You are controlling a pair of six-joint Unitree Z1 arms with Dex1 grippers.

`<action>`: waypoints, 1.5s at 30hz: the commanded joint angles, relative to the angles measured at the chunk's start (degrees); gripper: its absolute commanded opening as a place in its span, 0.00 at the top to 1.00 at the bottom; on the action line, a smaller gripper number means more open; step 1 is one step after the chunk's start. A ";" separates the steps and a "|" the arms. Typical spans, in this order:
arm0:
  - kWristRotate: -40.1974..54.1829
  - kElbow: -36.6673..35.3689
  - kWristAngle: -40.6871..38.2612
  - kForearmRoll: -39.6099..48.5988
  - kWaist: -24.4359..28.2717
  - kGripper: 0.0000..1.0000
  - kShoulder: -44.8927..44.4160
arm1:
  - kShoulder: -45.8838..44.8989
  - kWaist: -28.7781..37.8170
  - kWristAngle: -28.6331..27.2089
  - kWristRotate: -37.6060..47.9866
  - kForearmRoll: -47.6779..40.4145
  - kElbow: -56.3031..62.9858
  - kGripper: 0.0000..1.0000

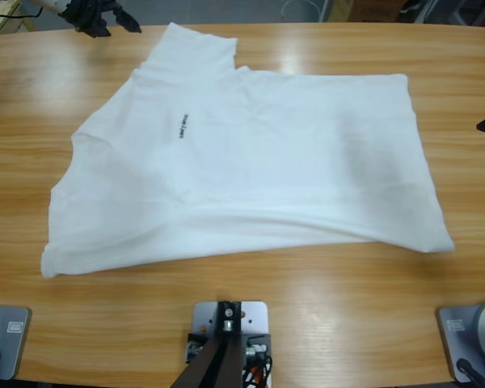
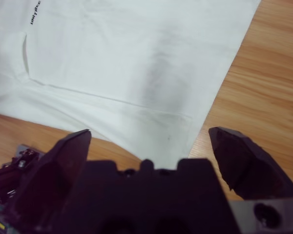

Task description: Fold clothes

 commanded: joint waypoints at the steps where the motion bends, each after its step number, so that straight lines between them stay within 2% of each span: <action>1: -4.21 -7.42 -2.19 7.65 -0.30 0.10 8.01 | 1.58 0.56 -0.94 -0.46 0.52 0.36 0.00; 6: -5.09 -12.35 -4.14 11.22 -0.20 0.10 10.95 | 1.74 0.56 -1.38 -0.46 0.40 0.64 0.00; 19: -5.72 -15.65 -8.97 12.34 0.56 0.09 16.75 | 3.41 0.56 -2.19 -0.46 0.17 0.70 0.00; 32: -5.79 -28.48 -9.16 20.96 0.86 0.09 22.02 | 5.25 0.47 -2.70 -0.55 -0.10 0.29 0.00; 45: -7.20 -31.58 -9.16 22.63 1.05 0.10 23.34 | 5.99 0.47 -2.79 -0.55 -0.17 0.36 0.00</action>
